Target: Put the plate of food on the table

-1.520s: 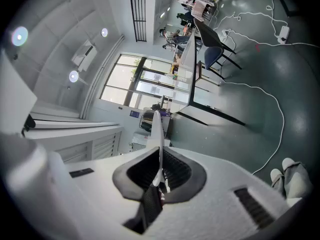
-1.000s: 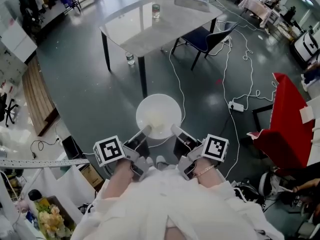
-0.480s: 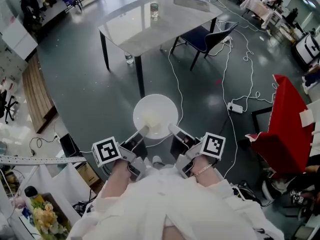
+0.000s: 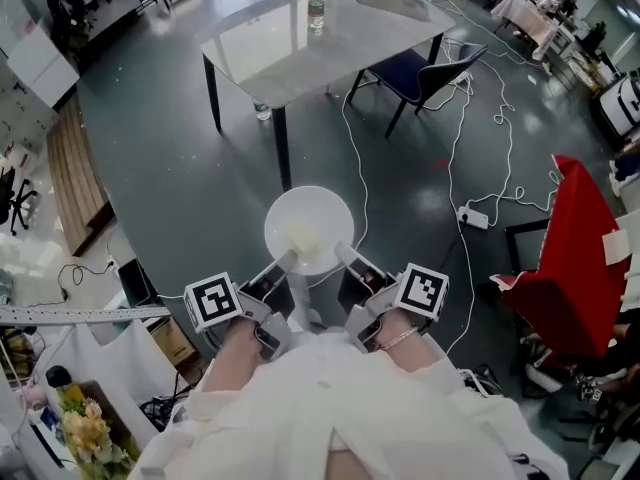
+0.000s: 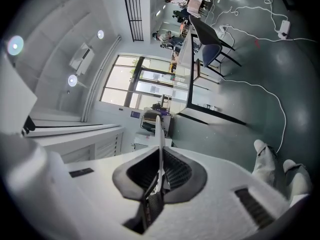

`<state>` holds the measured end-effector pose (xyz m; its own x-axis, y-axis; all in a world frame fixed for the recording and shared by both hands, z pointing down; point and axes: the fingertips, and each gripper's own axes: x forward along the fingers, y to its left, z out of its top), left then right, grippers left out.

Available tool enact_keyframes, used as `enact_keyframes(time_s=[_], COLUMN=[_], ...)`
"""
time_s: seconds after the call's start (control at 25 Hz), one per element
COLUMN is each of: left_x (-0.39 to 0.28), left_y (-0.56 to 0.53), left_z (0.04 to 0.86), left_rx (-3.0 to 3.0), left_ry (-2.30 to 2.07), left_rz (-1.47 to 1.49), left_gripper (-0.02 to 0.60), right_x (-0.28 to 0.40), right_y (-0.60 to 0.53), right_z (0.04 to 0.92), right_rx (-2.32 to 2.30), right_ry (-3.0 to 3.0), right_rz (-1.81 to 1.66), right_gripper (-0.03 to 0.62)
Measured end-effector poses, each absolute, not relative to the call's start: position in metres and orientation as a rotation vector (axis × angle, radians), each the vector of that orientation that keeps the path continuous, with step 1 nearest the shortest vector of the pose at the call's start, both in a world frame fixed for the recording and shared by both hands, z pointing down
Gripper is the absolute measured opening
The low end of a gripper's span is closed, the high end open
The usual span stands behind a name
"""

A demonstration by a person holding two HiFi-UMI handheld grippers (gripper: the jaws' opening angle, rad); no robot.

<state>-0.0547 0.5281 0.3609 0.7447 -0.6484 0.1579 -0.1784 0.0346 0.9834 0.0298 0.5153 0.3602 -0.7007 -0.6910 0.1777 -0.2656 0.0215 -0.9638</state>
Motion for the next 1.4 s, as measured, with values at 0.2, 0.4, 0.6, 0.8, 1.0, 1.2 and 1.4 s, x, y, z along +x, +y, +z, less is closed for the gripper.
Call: enact_keyframes(time_s=[0.2,0.4,0.6,0.8,1.0,1.2,1.4], left_x=[-0.055,-0.056,-0.072,-0.081,-0.088,-0.097,-0.100], left_y=[0.499,0.460,0.410,0.352,0.299,0.254,0.216], left_z=[0.363,0.363,0.367,0.365,0.363,0.368,0.372], left_rx=[1.547,1.555,1.554,1.560,1.558,1.566,1.577], left_ry=[-0.685,-0.662,-0.663,-0.644,-0.613,-0.584,-0.550], left_rz=[-0.390,-0.381,-0.370,-0.361,-0.332,-0.306,-0.269], left_gripper=[0.034,0.034,0.034,0.034,0.034,0.034,0.034], right_x=[0.029,0.027,0.014,0.006,-0.003,-0.011,-0.015], right_y=[0.488,0.449,0.402,0.347,0.296,0.253,0.218], right_z=[0.362,0.363,0.369,0.367,0.366,0.372,0.377], right_rx=[-0.988,-0.995,-1.002,-0.997,-1.012,-1.048,-1.067], right_ry=[1.942,1.924,1.882,1.842,1.810,1.784,1.743], right_rz=[-1.709,-1.694,-1.707,-1.696,-1.688,-1.668,-1.667], right_gripper=[0.014,0.014,0.014,0.014,0.014,0.014,0.014])
